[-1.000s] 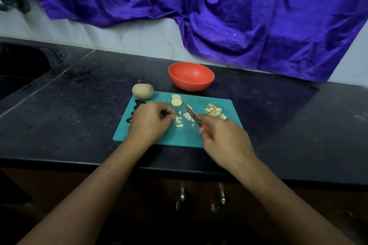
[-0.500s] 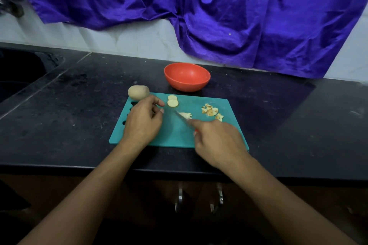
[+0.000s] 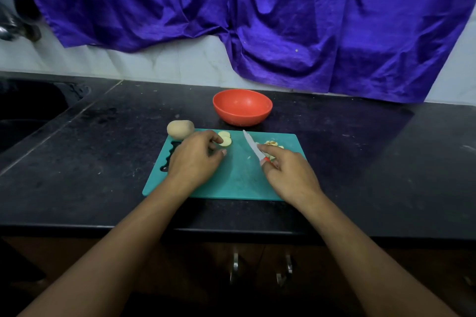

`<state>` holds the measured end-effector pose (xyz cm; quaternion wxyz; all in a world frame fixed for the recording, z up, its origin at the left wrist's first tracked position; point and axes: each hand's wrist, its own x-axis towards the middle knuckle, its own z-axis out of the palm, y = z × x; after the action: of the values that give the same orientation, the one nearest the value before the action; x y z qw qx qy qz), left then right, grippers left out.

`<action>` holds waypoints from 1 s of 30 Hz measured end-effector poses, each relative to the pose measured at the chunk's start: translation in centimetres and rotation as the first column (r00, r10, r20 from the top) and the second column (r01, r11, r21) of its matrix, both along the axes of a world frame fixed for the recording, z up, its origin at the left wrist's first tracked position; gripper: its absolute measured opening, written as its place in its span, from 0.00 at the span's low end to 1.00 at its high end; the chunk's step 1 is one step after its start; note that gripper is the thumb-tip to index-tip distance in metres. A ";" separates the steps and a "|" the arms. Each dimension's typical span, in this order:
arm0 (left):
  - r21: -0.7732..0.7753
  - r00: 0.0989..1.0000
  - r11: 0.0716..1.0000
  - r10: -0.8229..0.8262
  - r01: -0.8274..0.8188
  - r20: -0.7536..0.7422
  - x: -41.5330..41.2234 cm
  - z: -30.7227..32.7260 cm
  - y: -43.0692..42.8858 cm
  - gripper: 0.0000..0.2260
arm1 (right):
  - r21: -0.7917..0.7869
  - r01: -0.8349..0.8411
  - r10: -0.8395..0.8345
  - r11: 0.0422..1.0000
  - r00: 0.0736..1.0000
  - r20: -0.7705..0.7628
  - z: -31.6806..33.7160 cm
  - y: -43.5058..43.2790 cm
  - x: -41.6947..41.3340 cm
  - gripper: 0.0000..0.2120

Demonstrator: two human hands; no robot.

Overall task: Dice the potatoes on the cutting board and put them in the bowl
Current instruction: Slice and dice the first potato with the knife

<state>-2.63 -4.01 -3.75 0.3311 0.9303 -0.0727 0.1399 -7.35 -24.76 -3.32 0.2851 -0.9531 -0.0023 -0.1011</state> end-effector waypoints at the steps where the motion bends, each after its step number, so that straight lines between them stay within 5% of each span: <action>1: 0.041 1.000 0.999 0.002 -0.002 0.009 0.5 0.2 -0.3 0.12 | 0.007 0.011 -0.011 1.000 1.000 0.011 -0.1 0.0 0.1 0.21; 6: 0.318 0.998 0.947 -0.036 0.052 -0.055 4.0 1.0 -1.7 0.25 | 0.044 0.039 -0.042 0.998 0.997 0.072 -0.7 -0.2 -0.3 0.21; 9: 0.386 0.990 0.915 -0.074 0.116 -0.122 5.6 1.4 -1.5 0.22 | 0.028 0.042 -0.045 0.999 0.996 0.079 -0.7 -0.2 -0.3 0.21; 16: 0.176 0.995 0.980 -0.098 0.093 0.019 3.4 0.3 -0.5 0.09 | 0.017 0.048 -0.049 0.999 0.993 0.104 -0.8 -0.2 -0.3 0.21; 30: -0.052 0.986 0.990 -0.124 0.131 0.114 1.4 -0.8 0.3 0.13 | 0.002 0.051 -0.051 0.999 0.992 0.114 -0.9 0.0 -0.7 0.21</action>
<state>-1.18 -3.70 -4.56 0.3622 0.9044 -0.1461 0.1717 -8.03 -24.80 -4.25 0.2816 -0.9456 0.0059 -0.1628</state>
